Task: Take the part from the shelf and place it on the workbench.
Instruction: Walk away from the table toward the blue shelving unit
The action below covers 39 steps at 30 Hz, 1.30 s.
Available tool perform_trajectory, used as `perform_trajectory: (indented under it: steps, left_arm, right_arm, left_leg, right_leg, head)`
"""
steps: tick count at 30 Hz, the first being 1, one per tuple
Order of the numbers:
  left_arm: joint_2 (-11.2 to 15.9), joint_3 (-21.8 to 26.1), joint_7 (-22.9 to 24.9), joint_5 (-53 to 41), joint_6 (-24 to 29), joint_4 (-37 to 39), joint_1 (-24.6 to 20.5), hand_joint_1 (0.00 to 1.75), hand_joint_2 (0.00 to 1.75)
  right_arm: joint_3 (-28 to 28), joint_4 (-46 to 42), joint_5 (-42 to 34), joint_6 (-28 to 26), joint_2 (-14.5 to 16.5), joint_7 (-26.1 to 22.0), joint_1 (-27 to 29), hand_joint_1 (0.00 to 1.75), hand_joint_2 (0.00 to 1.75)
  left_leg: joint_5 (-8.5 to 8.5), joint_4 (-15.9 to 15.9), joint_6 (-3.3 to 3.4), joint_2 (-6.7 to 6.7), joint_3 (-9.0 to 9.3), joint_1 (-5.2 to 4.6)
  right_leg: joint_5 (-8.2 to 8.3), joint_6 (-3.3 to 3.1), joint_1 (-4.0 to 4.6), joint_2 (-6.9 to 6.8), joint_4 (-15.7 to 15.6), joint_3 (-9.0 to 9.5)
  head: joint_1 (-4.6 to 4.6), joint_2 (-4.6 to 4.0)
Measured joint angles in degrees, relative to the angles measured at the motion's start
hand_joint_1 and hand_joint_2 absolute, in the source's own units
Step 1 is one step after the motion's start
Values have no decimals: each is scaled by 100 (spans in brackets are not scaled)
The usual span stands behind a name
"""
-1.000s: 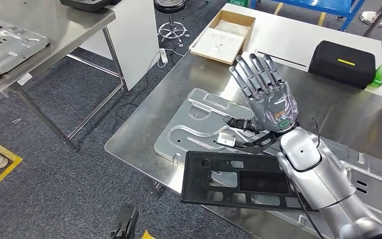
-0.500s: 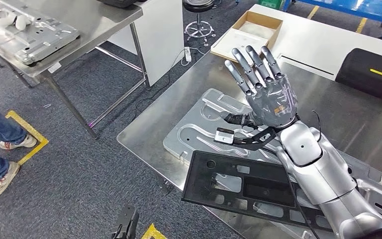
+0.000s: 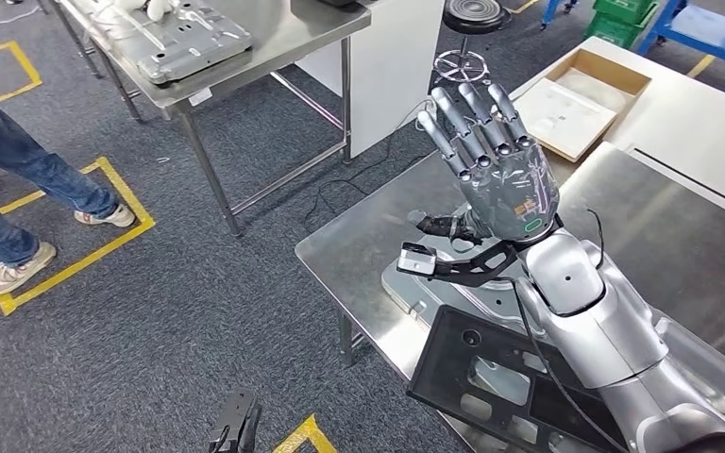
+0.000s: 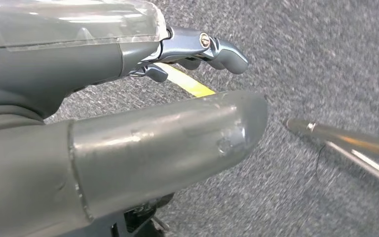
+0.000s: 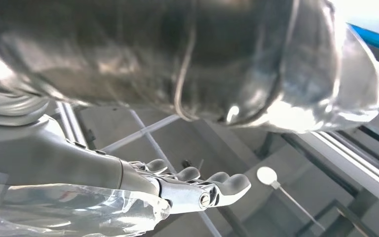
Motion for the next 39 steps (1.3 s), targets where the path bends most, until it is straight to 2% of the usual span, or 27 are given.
perform_trajectory:
  steps: [2,3,5,7,9,10,11,12,13,14,16,18,20,21,23,25,26,27,28,29,31,32,33,35,36,37,39]
  left_arm:
    - [-1,-1,0,0,0,0,-7,0,0]
    - [-1,-2,0,0,0,0,-5,0,0]
    - [3,-2,-2,1,0,0,8,0,0]
    - [9,-2,-5,2,0,0,10,0,0]
    - [10,-3,-7,3,0,0,-6,0,0]
    - [10,-4,-7,3,0,0,-11,0,0]
    - [10,-4,-7,3,0,0,-9,0,0]
    - [11,-4,-7,3,0,0,-4,0,0]
    - [12,-4,-8,3,0,0,0,0,0]
    - [13,-4,-9,3,0,-1,1,0,0]
    - [14,-5,-12,3,0,-2,-11,0,0]
    - [14,-7,-14,3,0,-1,-18,0,0]
    - [17,-8,-14,3,0,-1,-8,0,0]
    - [17,-9,-16,3,0,-2,-2,0,0]
    - [16,-10,-18,4,0,-2,-13,0,0]
    - [14,-11,-18,4,0,-2,-31,0,0]
    - [14,-12,-17,3,0,-2,-32,0,0]
    - [14,-13,-17,3,0,-2,-27,0,0]
    - [14,-14,-17,3,-1,-2,-21,0,0]
    - [14,-16,-17,3,-1,-2,-18,0,0]
    - [6,-27,-18,2,-3,-2,-23,0,0]
    - [2,-33,-18,2,-3,-2,-29,0,0]
    - [-2,-37,-18,2,-4,-2,-29,0,0]
    - [1,-39,-19,3,-5,-2,-16,0,0]
    - [2,-39,-23,3,-5,-2,-5,0,0]
    - [3,-40,-27,4,-6,-2,0,0,0]
    - [3,-42,-34,6,-7,-2,-6,0,0]
  right_arm:
    - [-1,-3,0,1,0,-4,-3,0,0]
    - [-1,-3,0,1,1,-8,-4,0,0]
    - [-1,-4,0,2,11,-18,-19,0,0]
    - [-1,-9,0,2,29,-28,-44,0,0]
    - [-1,-18,0,2,37,-42,-57,0,0]
    - [-1,-22,0,2,37,-49,-59,0,0]
    - [-1,-22,0,2,38,-52,-58,0,0]
    - [-1,-22,0,2,38,-52,-57,0,0]
    - [-1,-24,0,2,39,-54,-58,0,0]
    - [-1,-27,0,2,42,-54,-60,0,0]
    - [-1,-34,0,2,49,-56,-72,0,0]
    - [-1,-38,0,2,54,-60,-84,0,0]
    - [-1,-43,0,2,69,-62,-89,0,0]
    - [-1,-48,0,2,78,-62,-93,0,0]
    - [-2,-58,0,1,88,-61,-102,0,0]
    - [-3,-51,0,1,87,-62,-97,0,0]
    - [-3,-45,0,1,86,-64,-90,0,0]
    - [-3,-39,0,2,85,-67,-84,0,0]
    - [-3,-36,0,2,85,-69,-84,0,0]
    - [-3,-36,0,2,85,-73,-89,0,0]
    - [-3,-36,0,2,85,-89,-105,0,0]
    - [-3,-35,0,2,85,-100,-110,0,0]
    - [-3,-35,0,2,85,-110,-115,0,0]
    - [-2,-35,0,2,97,-123,-127,0,0]
    - [-2,-35,0,2,107,-128,-136,0,0]
    - [-1,-35,0,2,118,-132,-146,0,0]
    - [-1,-34,0,2,129,-137,-161,0,0]
  left_leg:
    - [-10,36,-54,-128,-42,1]
    - [-4,37,-90,-187,-65,7]
    - [6,32,-158,-255,-97,24]
    - [-142,264,-212,-44,-206,6]
    - [-501,954,-253,284,-526,9]
    - [-665,1356,-271,367,-722,23]
    - [-747,1639,-282,408,-863,36]
    - [-716,1707,-289,428,-900,45]
    - [-576,1523,-288,451,-804,50]
    - [-372,1144,-277,502,-604,51]
    - [-87,349,-228,714,-187,9]
    - [-46,52,-171,809,-52,-39]
    - [-28,18,-107,680,-51,-43]
    - [-13,-14,-72,613,-33,-35]
    - [20,-76,-12,494,10,-11]
    - [29,-87,20,366,15,-6]
    - [29,-81,29,292,14,-10]
    - [26,-72,32,215,14,-15]
    - [21,-58,31,140,16,-17]
    - [14,-41,26,62,18,-17]
    - [-5,-4,6,-78,1,-14]
    - [-7,8,-14,-140,-20,-9]
    - [-2,11,-40,-199,-44,-1]
    - [18,-6,-111,-312,-77,13]
    - [0,19,-144,-259,-91,5]
    - [-70,125,-177,-125,-139,-5]
    - [-372,693,-234,248,-401,-3]
  right_leg:
    - [156,-26,-13,185,-486,198]
    - [134,-46,-4,200,-544,219]
    - [144,-103,-9,78,-586,237]
    - [163,-176,-32,-57,-629,272]
    - [155,-228,-19,-201,-642,295]
    - [145,-240,-9,-277,-641,300]
    - [135,-246,-3,-352,-640,307]
    - [124,-244,-1,-426,-638,317]
    - [109,-235,-1,-499,-638,335]
    - [90,-223,-2,-570,-637,361]
    - [44,-177,22,-696,-631,411]
    - [14,-126,60,-805,-635,437]
    - [-4,-68,70,-920,-662,472]
    - [-51,-37,60,-893,-634,483]
    - [-283,4,30,-648,-299,360]
    - [-614,8,23,-341,449,-16]
    - [-698,7,27,-264,767,-200]
    - [-664,3,29,-225,899,-305]
    - [-513,-8,31,-202,802,-302]
    - [-280,-25,32,-151,513,-208]
    - [99,-74,18,91,-211,66]
    - [179,-93,16,188,-455,163]
    - [182,-106,17,239,-571,208]
    - [177,-137,17,141,-630,244]
    - [189,-164,8,75,-664,272]
    - [201,-200,-1,0,-698,304]
    - [200,-256,8,-160,-735,354]
  head:
    - [-2,0]
    - [-2,0]
    - [-2,0]
    - [-13,0]
    - [-26,0]
    - [-28,0]
    - [-28,0]
    - [-29,0]
    - [-29,0]
    - [-29,0]
    - [-28,0]
    - [-25,0]
    - [-23,0]
    - [-22,0]
    - [-20,0]
    - [-19,0]
    - [-18,0]
    - [-19,0]
    - [-18,0]
    - [-19,0]
    - [-18,0]
    - [-19,0]
    - [-18,0]
    - [-19,0]
    - [-19,0]
    - [-26,0]
    - [-35,0]
